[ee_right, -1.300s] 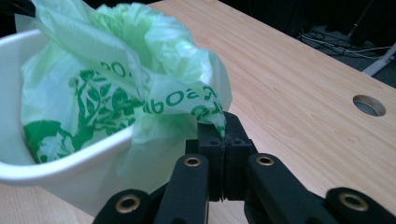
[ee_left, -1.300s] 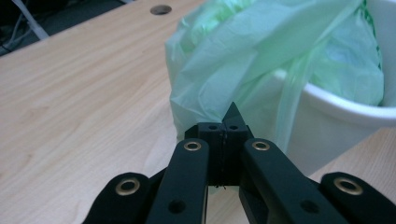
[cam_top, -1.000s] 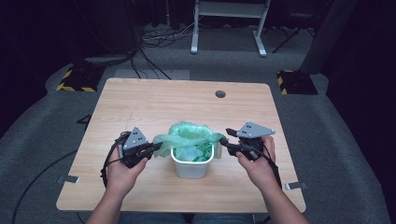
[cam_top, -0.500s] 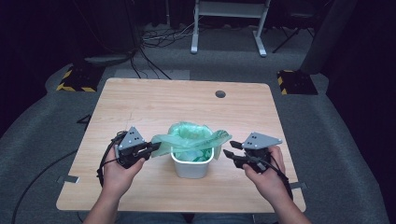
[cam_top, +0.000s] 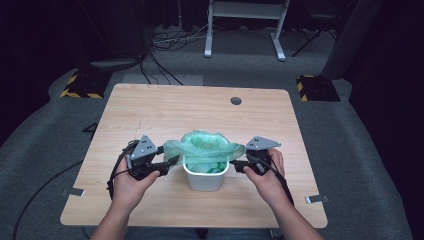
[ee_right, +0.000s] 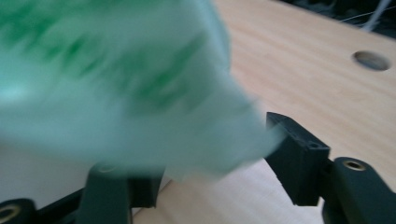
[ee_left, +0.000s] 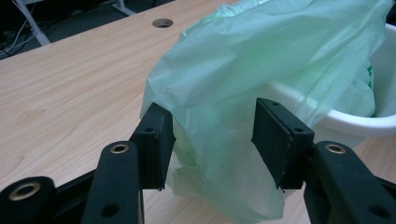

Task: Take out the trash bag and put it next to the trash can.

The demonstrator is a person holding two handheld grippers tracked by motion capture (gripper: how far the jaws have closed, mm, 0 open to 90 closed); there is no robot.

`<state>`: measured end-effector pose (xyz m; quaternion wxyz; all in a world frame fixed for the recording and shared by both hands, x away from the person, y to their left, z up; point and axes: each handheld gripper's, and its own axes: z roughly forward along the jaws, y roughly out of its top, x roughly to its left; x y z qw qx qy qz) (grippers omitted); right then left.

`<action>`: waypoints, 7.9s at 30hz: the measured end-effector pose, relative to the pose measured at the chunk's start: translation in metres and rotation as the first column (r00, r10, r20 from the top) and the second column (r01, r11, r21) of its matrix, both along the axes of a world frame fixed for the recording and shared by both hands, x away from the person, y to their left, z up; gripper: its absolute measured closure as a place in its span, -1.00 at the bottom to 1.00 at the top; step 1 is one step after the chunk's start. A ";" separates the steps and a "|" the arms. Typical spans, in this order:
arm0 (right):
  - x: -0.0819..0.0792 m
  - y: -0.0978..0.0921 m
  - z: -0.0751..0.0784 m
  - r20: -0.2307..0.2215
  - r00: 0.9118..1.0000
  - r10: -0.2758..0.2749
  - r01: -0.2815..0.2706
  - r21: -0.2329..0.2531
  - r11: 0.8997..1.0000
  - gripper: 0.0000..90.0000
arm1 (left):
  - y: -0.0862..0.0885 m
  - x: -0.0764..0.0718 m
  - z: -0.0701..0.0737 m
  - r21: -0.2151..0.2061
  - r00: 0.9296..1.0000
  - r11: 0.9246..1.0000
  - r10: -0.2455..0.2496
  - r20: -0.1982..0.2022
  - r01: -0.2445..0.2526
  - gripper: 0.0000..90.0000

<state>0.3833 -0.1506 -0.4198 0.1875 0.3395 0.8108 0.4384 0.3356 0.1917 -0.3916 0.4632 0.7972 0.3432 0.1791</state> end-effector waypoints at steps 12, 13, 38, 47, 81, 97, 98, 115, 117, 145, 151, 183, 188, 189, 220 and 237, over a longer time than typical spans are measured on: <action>0.023 -0.001 0.035 0.087 0.993 -0.084 0.080 0.046 0.996 -0.24 | -0.008 0.004 0.013 -0.026 1.000 1.000 -0.015 0.009 0.015 0.09; 0.023 0.000 0.037 0.095 0.992 -0.084 0.079 0.048 0.996 -0.24 | -0.008 0.005 0.014 -0.021 1.000 1.000 -0.018 0.013 0.018 0.10; 0.001 0.075 0.065 0.150 0.978 0.147 -0.159 0.072 0.985 -0.35 | -0.067 0.006 0.030 0.055 0.980 0.980 -0.192 0.045 0.190 -0.03; -0.004 0.066 0.069 0.196 0.977 0.088 -0.103 0.071 0.992 -0.35 | -0.066 0.007 0.029 0.063 0.986 0.986 -0.159 0.041 0.156 0.76; 0.022 0.000 0.017 0.021 0.998 -0.055 0.053 0.086 0.995 -0.35 | -0.054 0.007 0.031 0.035 0.990 0.991 -0.134 0.051 0.132 0.51; 0.009 0.054 0.050 0.121 0.987 0.103 -0.118 0.126 0.985 -0.39 | -0.069 0.008 0.030 0.046 0.975 0.977 -0.213 0.067 0.210 0.06; 0.008 0.056 0.050 0.122 0.986 0.115 -0.130 0.125 0.983 -0.40 | -0.071 0.008 0.031 0.053 0.974 0.975 -0.218 0.068 0.214 0.04; -0.009 0.075 0.069 0.123 0.954 0.272 -0.284 0.100 0.953 -0.44 | -0.080 0.006 0.030 0.107 0.972 0.969 -0.229 0.047 0.223 0.46; -0.009 0.072 0.070 0.105 0.957 0.271 -0.283 0.133 0.950 -0.58 | -0.079 0.007 0.029 0.106 0.974 0.970 -0.224 0.030 0.220 0.84; -0.003 0.080 0.053 -0.032 0.916 0.400 -0.401 -0.039 0.915 0.33 | -0.076 0.004 0.044 0.038 0.978 0.980 -0.196 0.068 0.194 0.96; -0.007 0.085 0.053 -0.044 0.906 0.420 -0.423 -0.098 0.901 0.93 | -0.065 0.004 0.044 0.004 0.989 0.992 -0.125 0.084 0.125 0.40; -0.013 0.060 0.101 0.078 0.941 0.330 -0.334 0.059 0.941 0.96 | 0.038 -0.019 0.029 -0.026 0.990 0.997 0.073 0.117 -0.070 -0.30; -0.013 0.057 0.113 0.083 0.943 0.322 -0.328 0.068 0.942 0.95 | 0.048 -0.021 0.019 -0.012 0.992 0.997 0.081 0.100 -0.080 -0.31; -0.013 0.057 0.113 0.083 0.943 0.322 -0.328 0.068 0.942 0.95 | 0.048 -0.021 0.019 -0.012 0.992 0.997 0.081 0.100 -0.080 -0.31; -0.020 0.048 0.186 0.186 0.943 0.274 -0.294 0.089 0.952 0.93 | 0.074 -0.023 -0.026 0.008 0.984 0.984 0.177 0.037 -0.177 -0.33; -0.012 -0.001 0.192 0.197 0.967 0.161 -0.181 0.090 0.979 0.93 | 0.080 -0.023 -0.036 0.035 0.980 0.980 0.196 0.021 -0.197 -0.37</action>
